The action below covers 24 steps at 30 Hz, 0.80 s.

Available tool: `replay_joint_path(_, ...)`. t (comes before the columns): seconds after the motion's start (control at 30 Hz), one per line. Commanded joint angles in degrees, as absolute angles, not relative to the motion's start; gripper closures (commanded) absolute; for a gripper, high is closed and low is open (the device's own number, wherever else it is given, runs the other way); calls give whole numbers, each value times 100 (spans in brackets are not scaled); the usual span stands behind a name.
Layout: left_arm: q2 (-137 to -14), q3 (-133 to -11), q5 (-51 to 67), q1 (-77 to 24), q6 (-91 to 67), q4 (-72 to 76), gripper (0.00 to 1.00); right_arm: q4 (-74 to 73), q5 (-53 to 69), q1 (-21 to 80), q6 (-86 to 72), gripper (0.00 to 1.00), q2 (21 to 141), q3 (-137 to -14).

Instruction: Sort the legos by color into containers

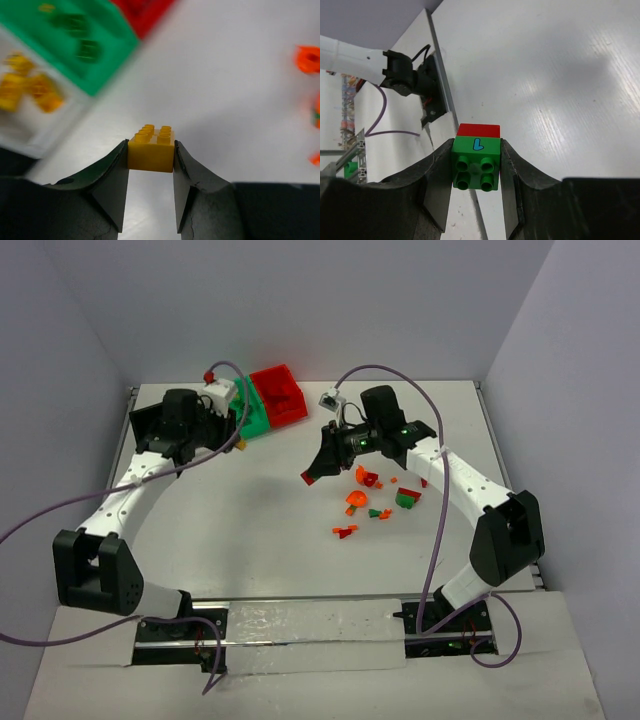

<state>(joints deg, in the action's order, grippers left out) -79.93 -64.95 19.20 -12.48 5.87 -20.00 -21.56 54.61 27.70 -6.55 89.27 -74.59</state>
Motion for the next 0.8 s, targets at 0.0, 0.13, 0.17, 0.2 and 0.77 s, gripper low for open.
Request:
replay_joint_path(0.0, -8553, -7316, -439, -905, 787, -1098, 100, -2296, 5077, 2725, -536, 100, 8844, -7786)
replay_joint_path(0.13, -9455, -8066, -769, -547, 791, -798, 100, -2334, 4981, 2725, -538, 100, 8890, -7846)
replay_joint_path(0.17, -9644, -8120, -829, -506, 800, -738, 100, -2343, 4964, 2725, -536, 100, 8894, -7854)
replay_joint_path(0.2, -9850, -8250, -852, -463, 782, -704, 100, -2354, 4942, 2725, -529, 100, 8897, -7855)
replay_joint_path(0.77, -11784, -10067, -874, -158, 404, -1098, 32, -2441, 4875, 2689, -506, 100, 8903, -7884)
